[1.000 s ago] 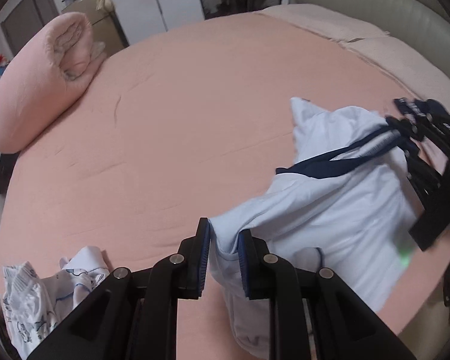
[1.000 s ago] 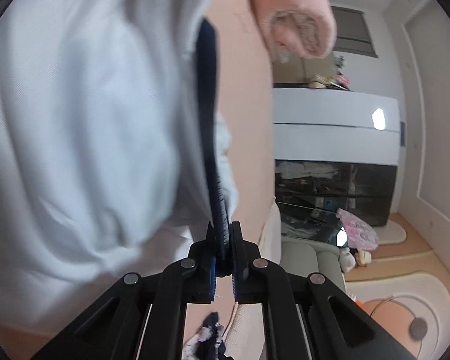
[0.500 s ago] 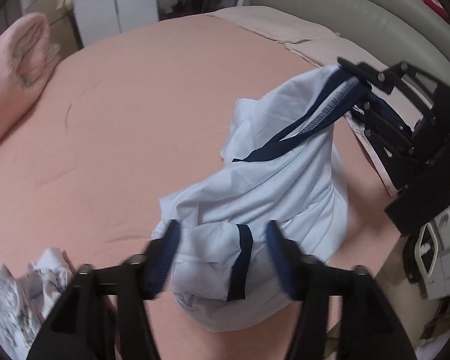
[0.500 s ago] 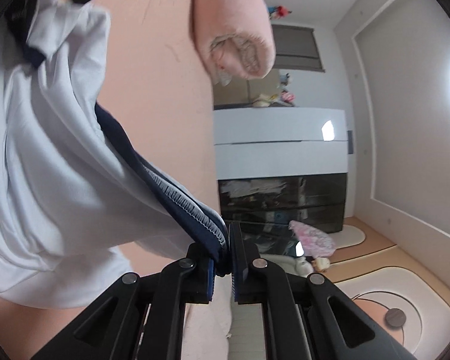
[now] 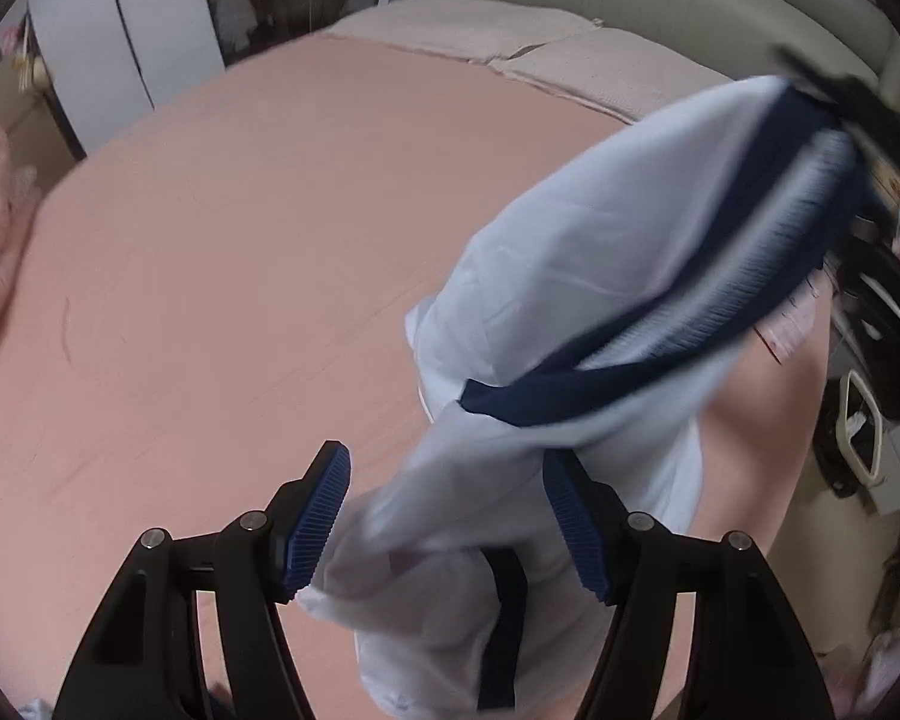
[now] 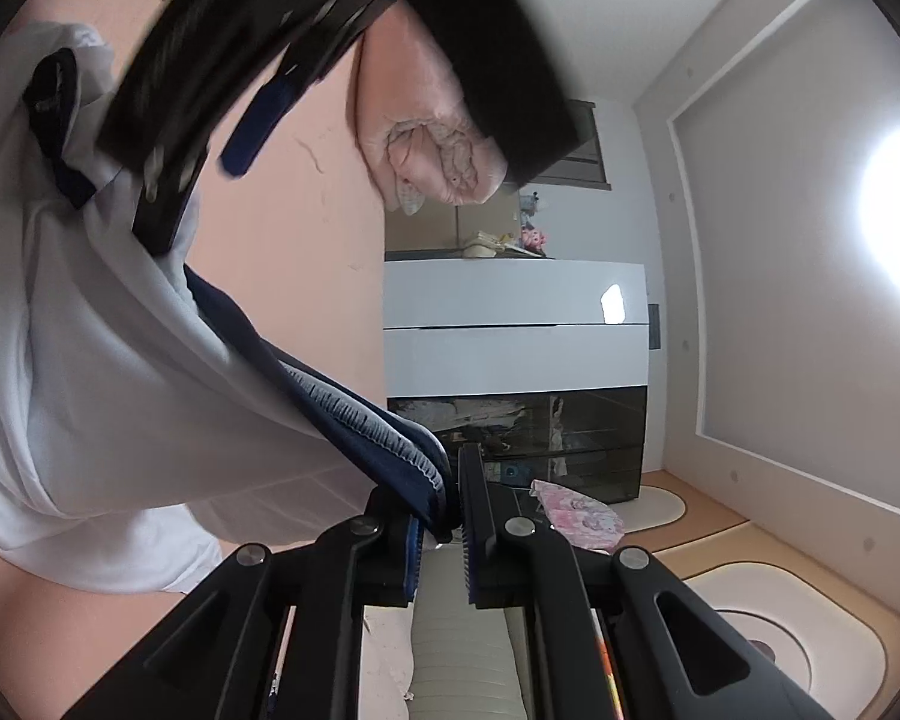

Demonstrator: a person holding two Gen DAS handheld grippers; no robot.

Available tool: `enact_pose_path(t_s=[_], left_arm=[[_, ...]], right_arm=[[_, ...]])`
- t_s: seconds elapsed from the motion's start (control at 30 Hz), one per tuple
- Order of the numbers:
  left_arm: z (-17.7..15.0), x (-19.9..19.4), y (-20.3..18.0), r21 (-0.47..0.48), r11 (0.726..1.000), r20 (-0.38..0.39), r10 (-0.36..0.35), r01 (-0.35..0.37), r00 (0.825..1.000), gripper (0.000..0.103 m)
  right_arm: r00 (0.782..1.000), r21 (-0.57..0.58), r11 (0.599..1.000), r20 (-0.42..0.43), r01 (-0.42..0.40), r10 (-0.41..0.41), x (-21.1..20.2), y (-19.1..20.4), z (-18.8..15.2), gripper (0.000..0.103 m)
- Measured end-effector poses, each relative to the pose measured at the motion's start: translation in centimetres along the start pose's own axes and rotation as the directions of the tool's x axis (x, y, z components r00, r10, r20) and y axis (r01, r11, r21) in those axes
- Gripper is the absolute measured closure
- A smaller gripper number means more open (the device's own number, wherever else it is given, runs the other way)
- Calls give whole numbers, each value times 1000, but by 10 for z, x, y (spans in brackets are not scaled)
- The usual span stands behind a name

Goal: Fold clothes
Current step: 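Lift the light blue shirt with both grippers and shake it loose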

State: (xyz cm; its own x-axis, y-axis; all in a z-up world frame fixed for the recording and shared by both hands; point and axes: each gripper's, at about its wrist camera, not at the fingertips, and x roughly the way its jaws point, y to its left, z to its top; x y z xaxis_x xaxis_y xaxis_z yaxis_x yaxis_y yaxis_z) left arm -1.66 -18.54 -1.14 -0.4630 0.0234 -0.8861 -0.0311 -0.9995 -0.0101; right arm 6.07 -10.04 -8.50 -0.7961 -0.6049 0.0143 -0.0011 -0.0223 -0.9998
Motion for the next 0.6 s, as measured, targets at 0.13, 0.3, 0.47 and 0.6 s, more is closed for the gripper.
enact_pose_path(t_s=[0.13,0.3,0.47,0.6], left_arm=[[2,14,1,-10,996,-44,-85,85,995,38],[-1,30,-8,25,993,-88,-114,116,990,38],[-11,32,-5,-81,994,-18,-75,73,997,80],[-24,19,5,-227,970,67,-71,85,995,94]], right_arm=[[1000,3,1000,-7,3,-3,2,-2,0,97],[1000,17,1000,4,11,-11,0,-7,1,97],[999,34,999,17,36,-36,-9,-13,5,97],[1000,34,999,-8,27,-27,-8,-10,0,97]])
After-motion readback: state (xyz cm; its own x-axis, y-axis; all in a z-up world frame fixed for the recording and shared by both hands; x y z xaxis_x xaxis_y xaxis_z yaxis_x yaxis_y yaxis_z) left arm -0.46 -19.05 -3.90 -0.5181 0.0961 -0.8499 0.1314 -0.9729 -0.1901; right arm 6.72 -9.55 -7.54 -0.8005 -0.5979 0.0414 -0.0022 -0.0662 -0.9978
